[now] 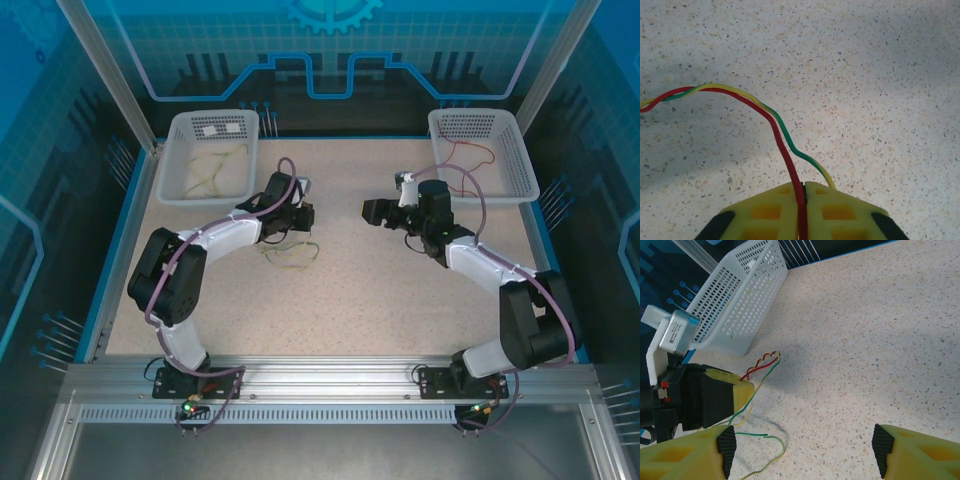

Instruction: Untangle the cables

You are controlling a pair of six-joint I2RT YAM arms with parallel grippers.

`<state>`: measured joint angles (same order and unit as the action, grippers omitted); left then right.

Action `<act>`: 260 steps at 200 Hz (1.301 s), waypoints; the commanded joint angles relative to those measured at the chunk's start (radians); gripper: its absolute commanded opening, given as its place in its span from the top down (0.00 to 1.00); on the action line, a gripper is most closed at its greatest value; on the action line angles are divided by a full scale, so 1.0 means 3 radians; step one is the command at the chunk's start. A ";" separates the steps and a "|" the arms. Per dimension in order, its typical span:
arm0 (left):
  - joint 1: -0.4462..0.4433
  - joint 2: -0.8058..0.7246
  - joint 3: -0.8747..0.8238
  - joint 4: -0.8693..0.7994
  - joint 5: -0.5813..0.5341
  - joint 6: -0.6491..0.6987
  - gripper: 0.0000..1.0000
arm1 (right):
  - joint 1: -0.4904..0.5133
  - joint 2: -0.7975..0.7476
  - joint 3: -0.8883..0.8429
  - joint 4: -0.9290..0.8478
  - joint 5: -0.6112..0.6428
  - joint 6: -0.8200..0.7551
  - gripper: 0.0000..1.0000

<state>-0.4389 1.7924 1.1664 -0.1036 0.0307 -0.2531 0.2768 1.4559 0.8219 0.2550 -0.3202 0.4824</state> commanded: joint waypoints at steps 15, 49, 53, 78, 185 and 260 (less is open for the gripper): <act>-0.0182 -0.0223 0.0134 -0.0111 -0.0213 0.0199 1.00 | 0.0044 -0.0033 -0.0014 -0.0010 0.0034 0.0039 0.25; -0.0371 -0.0508 0.0023 0.0061 -0.0003 0.0471 1.00 | 0.0044 -0.0136 -0.0085 0.0024 0.0101 0.0019 0.25; -0.0397 -0.0550 -0.0025 0.0128 0.0043 0.0526 1.00 | 0.0044 -0.0159 -0.0103 0.0032 0.0114 0.0008 0.25; -0.0462 -0.0685 -0.0285 0.0488 0.0245 0.0710 1.00 | 0.0035 -0.0225 -0.0158 0.0088 0.0162 -0.0009 0.25; -0.0527 -0.0670 -0.0734 0.1094 0.0418 0.0870 1.00 | -0.0131 -0.0413 -0.0127 -0.0164 -0.0559 0.0237 0.27; -0.0548 -0.0585 -0.0646 0.1087 0.0394 0.0844 1.00 | 0.0117 -0.0154 0.0562 -0.0622 -0.1175 0.1064 0.47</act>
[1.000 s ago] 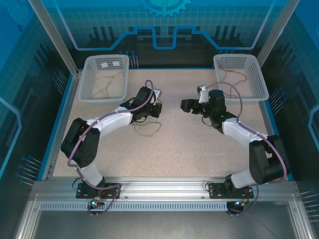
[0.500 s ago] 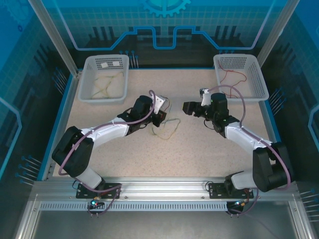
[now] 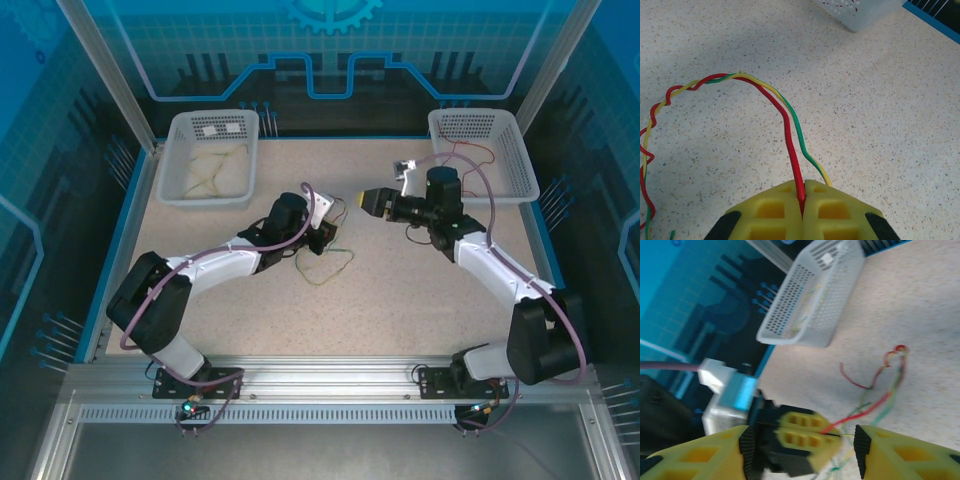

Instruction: Untangle the cables

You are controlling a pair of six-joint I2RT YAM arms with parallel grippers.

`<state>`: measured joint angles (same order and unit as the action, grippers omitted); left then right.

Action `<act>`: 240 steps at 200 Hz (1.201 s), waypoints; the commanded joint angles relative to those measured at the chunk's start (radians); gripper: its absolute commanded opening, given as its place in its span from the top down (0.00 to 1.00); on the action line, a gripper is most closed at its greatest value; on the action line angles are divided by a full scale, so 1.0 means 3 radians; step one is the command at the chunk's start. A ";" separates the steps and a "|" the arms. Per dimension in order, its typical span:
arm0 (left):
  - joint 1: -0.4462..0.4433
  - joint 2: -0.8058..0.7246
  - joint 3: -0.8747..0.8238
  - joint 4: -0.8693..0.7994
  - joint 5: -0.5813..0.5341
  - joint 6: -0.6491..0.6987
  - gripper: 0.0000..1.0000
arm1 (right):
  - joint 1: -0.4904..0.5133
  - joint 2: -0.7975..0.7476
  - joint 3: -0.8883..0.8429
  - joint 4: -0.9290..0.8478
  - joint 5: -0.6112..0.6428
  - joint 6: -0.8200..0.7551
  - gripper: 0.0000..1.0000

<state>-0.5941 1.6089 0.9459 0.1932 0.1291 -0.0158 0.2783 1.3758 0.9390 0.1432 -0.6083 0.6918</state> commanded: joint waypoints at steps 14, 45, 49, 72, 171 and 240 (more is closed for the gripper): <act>-0.0030 0.0027 0.0089 0.0112 0.0057 0.0041 1.00 | 0.0118 0.0215 0.0183 -0.0185 -0.0237 0.0562 0.50; -0.0039 0.0038 0.0100 0.0156 0.0054 0.0005 1.00 | 0.0139 0.0576 0.0151 0.0241 -0.0396 0.0938 0.58; -0.0037 0.0038 0.0104 0.0163 0.0057 0.0002 1.00 | 0.0145 0.0623 0.0137 0.0320 -0.0416 0.0989 0.59; -0.0043 0.0032 0.0104 0.0174 0.0041 0.0002 1.00 | 0.0198 0.0844 0.0158 0.0607 -0.0497 0.1133 0.60; -0.0086 -0.0002 0.0033 0.0339 0.0047 -0.0016 1.00 | 0.0216 0.1276 0.0148 0.0906 -0.0371 0.1632 0.63; -0.0141 0.0021 0.0048 0.0367 0.0050 -0.0003 1.00 | 0.0248 0.1361 0.0212 0.0890 -0.0360 0.1695 0.62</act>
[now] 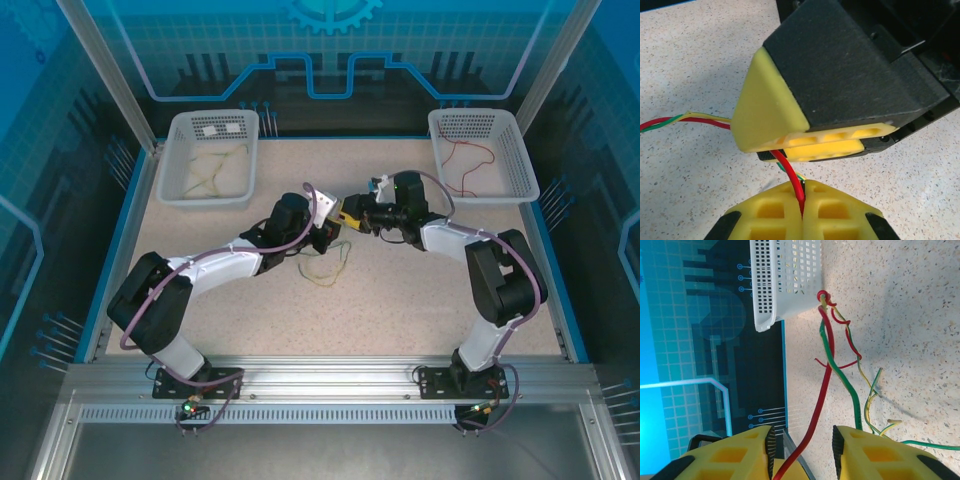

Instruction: Untangle the cables

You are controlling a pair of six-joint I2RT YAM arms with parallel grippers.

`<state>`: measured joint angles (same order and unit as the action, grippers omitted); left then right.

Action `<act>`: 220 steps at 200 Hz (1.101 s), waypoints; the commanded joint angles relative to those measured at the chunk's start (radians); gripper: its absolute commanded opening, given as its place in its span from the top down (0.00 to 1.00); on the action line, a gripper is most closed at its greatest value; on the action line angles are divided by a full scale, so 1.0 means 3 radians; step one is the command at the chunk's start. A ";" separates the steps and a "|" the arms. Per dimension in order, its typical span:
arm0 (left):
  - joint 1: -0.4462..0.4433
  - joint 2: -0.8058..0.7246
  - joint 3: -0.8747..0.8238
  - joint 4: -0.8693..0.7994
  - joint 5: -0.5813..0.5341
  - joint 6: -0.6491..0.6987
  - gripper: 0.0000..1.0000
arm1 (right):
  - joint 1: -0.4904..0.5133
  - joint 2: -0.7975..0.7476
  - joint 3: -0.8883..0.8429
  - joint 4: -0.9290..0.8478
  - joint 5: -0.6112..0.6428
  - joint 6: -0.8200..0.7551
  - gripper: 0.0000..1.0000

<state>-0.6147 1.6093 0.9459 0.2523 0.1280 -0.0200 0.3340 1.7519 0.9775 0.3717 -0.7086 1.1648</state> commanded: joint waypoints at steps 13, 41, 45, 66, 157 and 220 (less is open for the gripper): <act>-0.0083 0.0023 0.0052 0.0175 0.0059 0.0011 1.00 | 0.0067 0.0117 0.0071 0.0200 -0.0035 0.0190 0.62; -0.0102 0.0045 0.0058 0.0166 0.0080 0.0011 1.00 | 0.0077 0.0086 0.0092 0.0156 -0.0026 0.0216 0.64; -0.0107 0.0050 0.0058 0.0170 0.0080 0.0009 1.00 | 0.0078 0.0091 0.0100 0.0156 -0.0039 0.0220 0.64; -0.0114 0.0075 0.0063 0.0183 0.0064 0.0011 1.00 | 0.0087 0.0076 0.0098 0.0206 -0.0082 0.0254 0.69; -0.0110 -0.0005 -0.0063 0.0322 -0.0111 0.0026 0.75 | 0.0023 0.0035 0.0107 0.0044 -0.0120 0.0176 1.00; -0.0107 -0.0533 -0.0814 0.1240 -0.0306 0.0009 0.10 | -0.0024 -0.0005 0.0119 0.0065 -0.0105 0.0166 1.00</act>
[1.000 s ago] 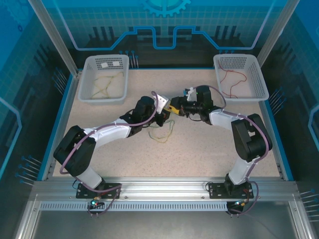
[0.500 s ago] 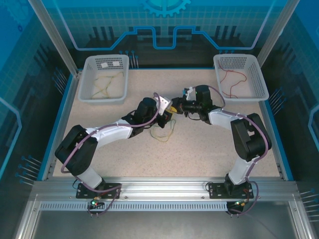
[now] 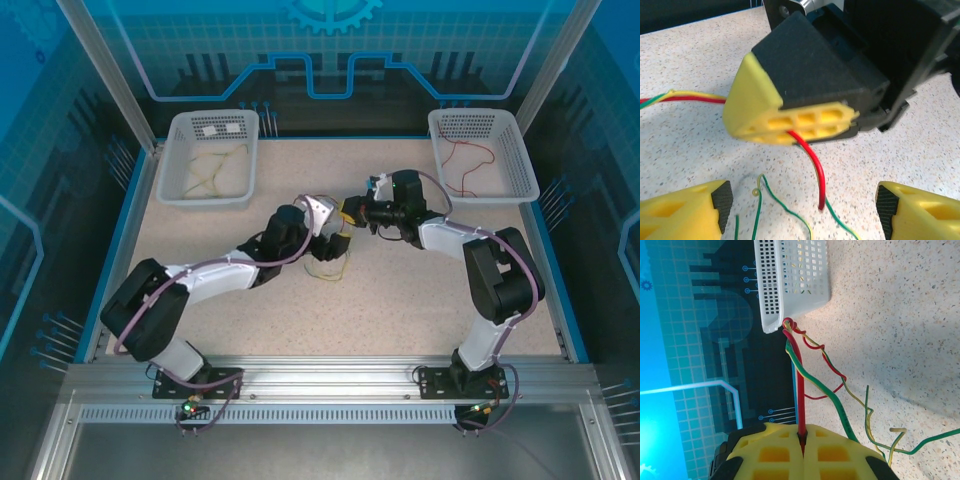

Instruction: Untangle the cables

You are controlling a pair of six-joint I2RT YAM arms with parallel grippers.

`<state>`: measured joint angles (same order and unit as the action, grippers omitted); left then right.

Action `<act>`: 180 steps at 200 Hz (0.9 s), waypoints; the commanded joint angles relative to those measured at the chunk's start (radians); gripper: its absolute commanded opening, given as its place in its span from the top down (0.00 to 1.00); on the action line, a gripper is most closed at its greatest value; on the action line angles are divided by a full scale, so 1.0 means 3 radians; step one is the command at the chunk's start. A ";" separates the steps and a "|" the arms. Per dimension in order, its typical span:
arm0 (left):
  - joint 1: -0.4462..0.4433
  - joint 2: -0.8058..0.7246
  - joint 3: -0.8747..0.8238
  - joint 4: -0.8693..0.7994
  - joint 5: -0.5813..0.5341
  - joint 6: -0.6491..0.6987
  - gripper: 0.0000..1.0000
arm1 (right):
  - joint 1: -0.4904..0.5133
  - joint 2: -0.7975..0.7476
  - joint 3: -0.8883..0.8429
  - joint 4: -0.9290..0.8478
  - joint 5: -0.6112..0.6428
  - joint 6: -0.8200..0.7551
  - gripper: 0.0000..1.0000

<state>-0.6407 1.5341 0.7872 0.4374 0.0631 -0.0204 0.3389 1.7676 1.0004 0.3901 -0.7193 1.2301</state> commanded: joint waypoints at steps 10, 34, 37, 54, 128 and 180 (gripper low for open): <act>-0.0022 -0.0366 -0.0434 0.0798 -0.0085 0.0004 0.06 | -0.0041 -0.0050 0.0062 0.0007 -0.0085 -0.0046 1.00; -0.0018 -0.0520 -0.0734 0.1037 -0.0050 -0.0006 0.05 | -0.0037 -0.0052 0.0138 0.0032 -0.0148 -0.0012 1.00; -0.0020 -0.0539 -0.0779 0.1071 -0.0059 -0.0007 0.05 | -0.0039 -0.0057 0.0140 0.0035 -0.0148 -0.0007 1.00; -0.0021 -0.0634 -0.1010 0.1291 -0.0119 -0.0029 0.06 | -0.0041 -0.0101 0.0171 0.0005 -0.0160 -0.0015 1.00; -0.0017 -0.0422 -0.0892 0.1274 -0.0005 0.0037 0.02 | -0.0018 -0.0222 0.0179 -0.0034 -0.0172 -0.0048 1.00; -0.0186 0.0196 -0.0536 0.1508 0.0017 -0.0076 0.01 | 0.0029 -0.0056 0.0352 0.0093 -0.0279 0.0112 1.00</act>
<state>-0.6544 1.5230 0.5758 0.8268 0.0685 -0.0349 0.3378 1.7279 1.0451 0.3828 -0.7544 1.2346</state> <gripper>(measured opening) 0.987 0.045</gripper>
